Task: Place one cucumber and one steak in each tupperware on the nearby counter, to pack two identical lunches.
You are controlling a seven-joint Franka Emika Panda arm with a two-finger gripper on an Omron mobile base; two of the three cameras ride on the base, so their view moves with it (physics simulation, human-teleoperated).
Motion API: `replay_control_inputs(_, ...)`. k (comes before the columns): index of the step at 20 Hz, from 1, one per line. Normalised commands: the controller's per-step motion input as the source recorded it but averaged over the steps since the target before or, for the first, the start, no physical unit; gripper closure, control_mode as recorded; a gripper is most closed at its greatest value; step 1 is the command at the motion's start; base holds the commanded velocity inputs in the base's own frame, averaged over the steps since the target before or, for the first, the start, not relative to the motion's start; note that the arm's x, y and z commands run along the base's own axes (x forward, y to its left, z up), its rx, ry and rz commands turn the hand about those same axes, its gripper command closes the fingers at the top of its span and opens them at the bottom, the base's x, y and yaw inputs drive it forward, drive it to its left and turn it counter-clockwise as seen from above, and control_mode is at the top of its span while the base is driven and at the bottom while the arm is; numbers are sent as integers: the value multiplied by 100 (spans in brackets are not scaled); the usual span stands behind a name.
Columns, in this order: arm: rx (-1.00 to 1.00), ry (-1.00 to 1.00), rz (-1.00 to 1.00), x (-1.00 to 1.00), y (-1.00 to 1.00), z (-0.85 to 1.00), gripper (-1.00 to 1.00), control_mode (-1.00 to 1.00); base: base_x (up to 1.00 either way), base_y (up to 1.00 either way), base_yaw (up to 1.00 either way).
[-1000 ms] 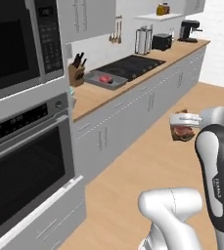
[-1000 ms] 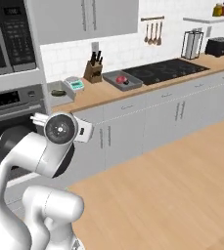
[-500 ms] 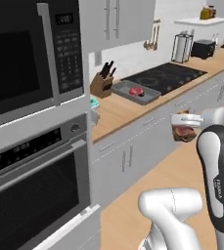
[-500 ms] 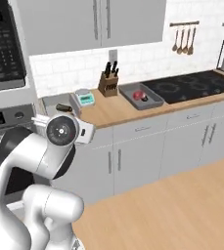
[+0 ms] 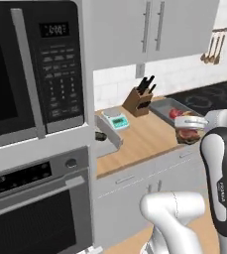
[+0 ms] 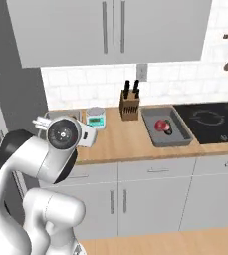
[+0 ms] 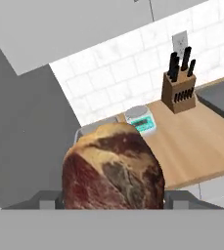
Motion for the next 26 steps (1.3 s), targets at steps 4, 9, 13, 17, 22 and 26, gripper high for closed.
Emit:
replay_control_inputs(4, 0, 0, 0, 0, 0, 0, 100, 100, 100, -38, 55)
replay_control_inputs(9, 0, 0, 0, 0, 0, 0, 100, 100, 65, -16, 57)
replay_control_inputs(13, -1, 5, 4, 10, 0, -23, 100, -100, 37, 0, 32)
replay_control_inputs(17, -27, 29, 0, 48, 22, -93, 100, -100, 0, 0, 0)
replay_control_inputs(22, -28, 40, 0, 60, 43, -83, 100, -100, 0, 0, 0)
replay_control_inputs(26, -8, 31, 6, 86, 11, -60, 100, -100, 0, 0, 0)
